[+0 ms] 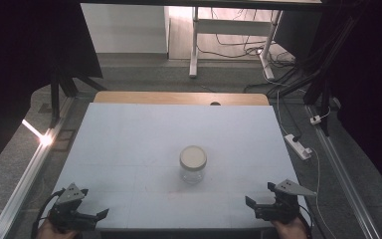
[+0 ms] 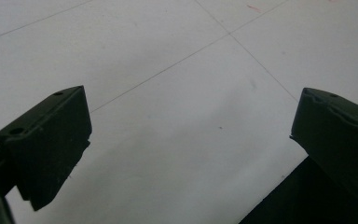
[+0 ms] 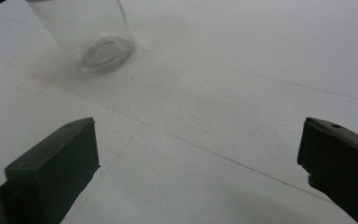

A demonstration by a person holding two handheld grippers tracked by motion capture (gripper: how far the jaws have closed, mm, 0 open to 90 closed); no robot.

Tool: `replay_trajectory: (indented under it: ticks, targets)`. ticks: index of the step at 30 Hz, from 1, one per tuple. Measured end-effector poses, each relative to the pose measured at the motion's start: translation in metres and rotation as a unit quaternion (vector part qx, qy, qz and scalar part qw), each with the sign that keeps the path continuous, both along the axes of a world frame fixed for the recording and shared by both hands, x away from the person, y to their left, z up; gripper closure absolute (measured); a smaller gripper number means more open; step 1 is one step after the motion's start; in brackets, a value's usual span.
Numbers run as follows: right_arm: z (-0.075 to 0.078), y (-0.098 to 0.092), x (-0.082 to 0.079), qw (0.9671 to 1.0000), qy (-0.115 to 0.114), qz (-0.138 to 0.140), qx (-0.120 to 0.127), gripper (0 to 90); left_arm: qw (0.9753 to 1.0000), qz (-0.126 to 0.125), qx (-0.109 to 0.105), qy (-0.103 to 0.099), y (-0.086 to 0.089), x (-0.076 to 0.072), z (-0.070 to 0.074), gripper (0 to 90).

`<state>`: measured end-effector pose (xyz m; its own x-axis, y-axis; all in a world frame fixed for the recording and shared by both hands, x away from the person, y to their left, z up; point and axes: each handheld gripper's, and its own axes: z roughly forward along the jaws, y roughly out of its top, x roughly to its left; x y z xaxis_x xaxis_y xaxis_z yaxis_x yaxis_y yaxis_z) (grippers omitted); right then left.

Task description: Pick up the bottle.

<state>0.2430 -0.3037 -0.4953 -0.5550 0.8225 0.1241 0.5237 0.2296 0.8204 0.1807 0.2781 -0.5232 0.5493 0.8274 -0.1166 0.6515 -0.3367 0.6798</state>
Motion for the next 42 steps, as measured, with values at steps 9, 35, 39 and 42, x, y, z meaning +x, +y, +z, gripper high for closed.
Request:
replay_trajectory:
  ticks: [9,35,39,42]
  targets:
    - [0.000,0.002,0.000,0.9999,0.003,0.009,-0.009,0.0,0.9999,-0.004,-0.016,0.003,0.003,0.001,0.000,0.0]
    - [0.005,0.011,-0.001,0.9988,-0.007,0.041,-0.024,0.0,0.9997,-0.005,-0.023,0.008,0.004,0.002,0.000,0.0]
    - [0.004,0.012,0.000,0.9985,-0.005,0.052,-0.013,0.0,0.9997,-0.004,-0.024,0.009,0.004,0.002,-0.001,0.0]
    - [0.005,0.013,0.001,0.9982,-0.004,0.059,-0.010,0.0,0.9996,-0.005,-0.024,0.009,0.004,0.002,-0.001,0.0]
